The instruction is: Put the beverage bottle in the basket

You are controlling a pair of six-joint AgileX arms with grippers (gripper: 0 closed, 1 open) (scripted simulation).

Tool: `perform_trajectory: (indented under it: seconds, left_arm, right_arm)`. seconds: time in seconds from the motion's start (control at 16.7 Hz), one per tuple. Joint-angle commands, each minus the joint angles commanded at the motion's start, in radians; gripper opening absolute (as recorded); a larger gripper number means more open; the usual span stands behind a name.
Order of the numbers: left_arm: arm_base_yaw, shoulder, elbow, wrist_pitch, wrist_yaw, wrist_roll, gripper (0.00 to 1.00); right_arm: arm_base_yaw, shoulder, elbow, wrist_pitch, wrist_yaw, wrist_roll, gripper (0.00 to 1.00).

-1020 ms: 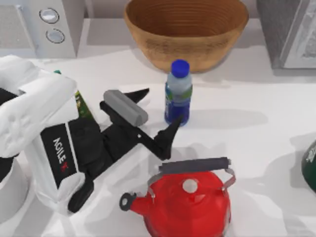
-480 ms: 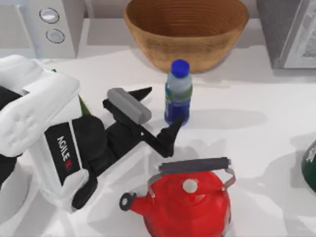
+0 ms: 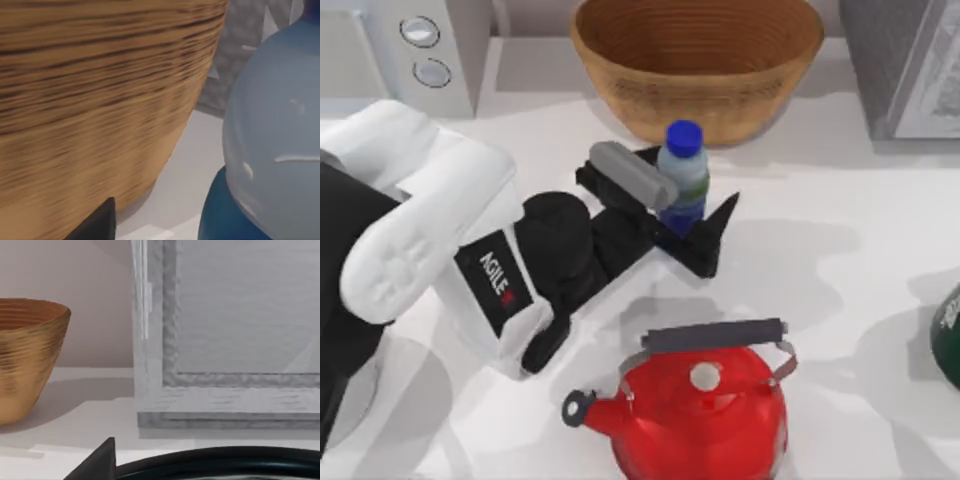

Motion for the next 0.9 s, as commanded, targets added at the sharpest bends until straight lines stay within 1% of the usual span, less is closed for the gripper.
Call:
perform_trajectory:
  seconds: [0.18, 0.9]
  left_arm:
    - [0.0, 0.0, 0.0, 0.0, 0.0, 0.0, 1.0]
    - [0.0, 0.0, 0.0, 0.0, 0.0, 0.0, 0.1]
  right_arm:
    - [0.0, 0.0, 0.0, 0.0, 0.0, 0.0, 1.0]
    - [0.0, 0.0, 0.0, 0.0, 0.0, 0.0, 1.0]
